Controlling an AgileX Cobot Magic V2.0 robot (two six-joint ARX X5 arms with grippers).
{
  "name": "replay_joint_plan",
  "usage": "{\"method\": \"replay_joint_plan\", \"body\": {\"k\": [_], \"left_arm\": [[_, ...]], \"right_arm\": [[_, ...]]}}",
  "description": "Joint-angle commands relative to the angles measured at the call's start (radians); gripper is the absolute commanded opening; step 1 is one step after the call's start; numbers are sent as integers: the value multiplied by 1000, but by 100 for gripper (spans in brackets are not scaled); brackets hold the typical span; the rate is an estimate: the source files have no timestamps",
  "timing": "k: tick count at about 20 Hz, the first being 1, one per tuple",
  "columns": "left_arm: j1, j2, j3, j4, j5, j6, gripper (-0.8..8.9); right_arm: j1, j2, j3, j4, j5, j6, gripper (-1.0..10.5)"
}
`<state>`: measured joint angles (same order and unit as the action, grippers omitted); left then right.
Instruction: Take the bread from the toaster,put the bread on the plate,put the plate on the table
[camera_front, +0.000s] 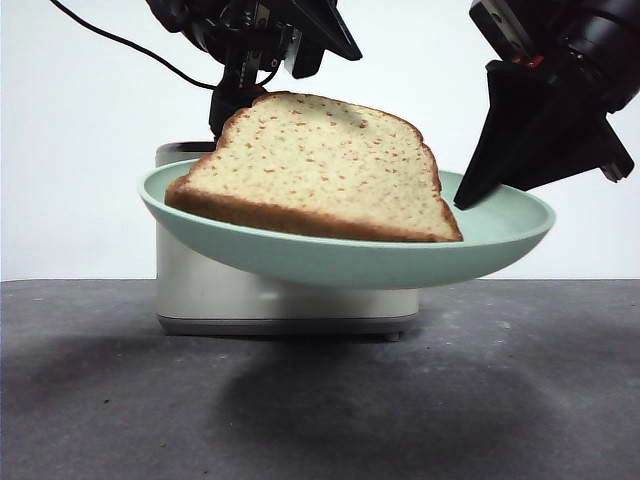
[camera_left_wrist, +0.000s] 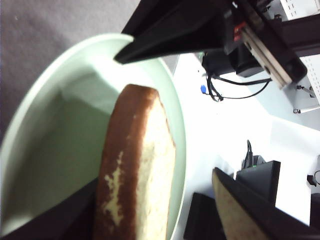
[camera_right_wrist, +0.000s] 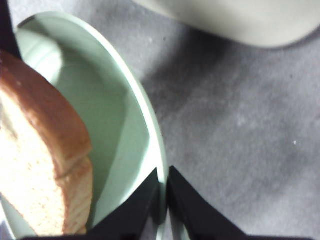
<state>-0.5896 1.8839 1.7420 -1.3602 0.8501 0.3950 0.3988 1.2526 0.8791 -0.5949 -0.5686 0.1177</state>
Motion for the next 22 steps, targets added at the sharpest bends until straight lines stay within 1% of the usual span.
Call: {"method": "replay_joint_plan", "body": {"k": [1, 5, 8, 10, 12, 15, 19, 22], "left_arm": [[-7, 14, 62, -21, -13, 8, 328], [-11, 13, 151, -42, -34, -10, 327], [-15, 13, 236, -51, -139, -40, 327], [-15, 13, 290, -61, -177, -57, 325], [-15, 11, 342, -63, -246, -98, 325], [-15, -6, 389, -65, -341, -132, 325], [-14, -71, 397, -65, -456, -156, 324], [-14, -133, 397, -65, -496, -179, 322]], "right_arm": [[5, 8, 11, 6, -7, 12, 3], [5, 8, 11, -1, -7, 12, 3], [5, 8, 11, -8, 3, 8, 3], [5, 8, 11, -9, 20, 8, 3], [5, 9, 11, -7, 20, 9, 3], [5, 28, 11, -1, 19, 14, 3], [10, 121, 11, 31, 19, 27, 3], [26, 215, 11, 100, 19, 56, 3]]}}
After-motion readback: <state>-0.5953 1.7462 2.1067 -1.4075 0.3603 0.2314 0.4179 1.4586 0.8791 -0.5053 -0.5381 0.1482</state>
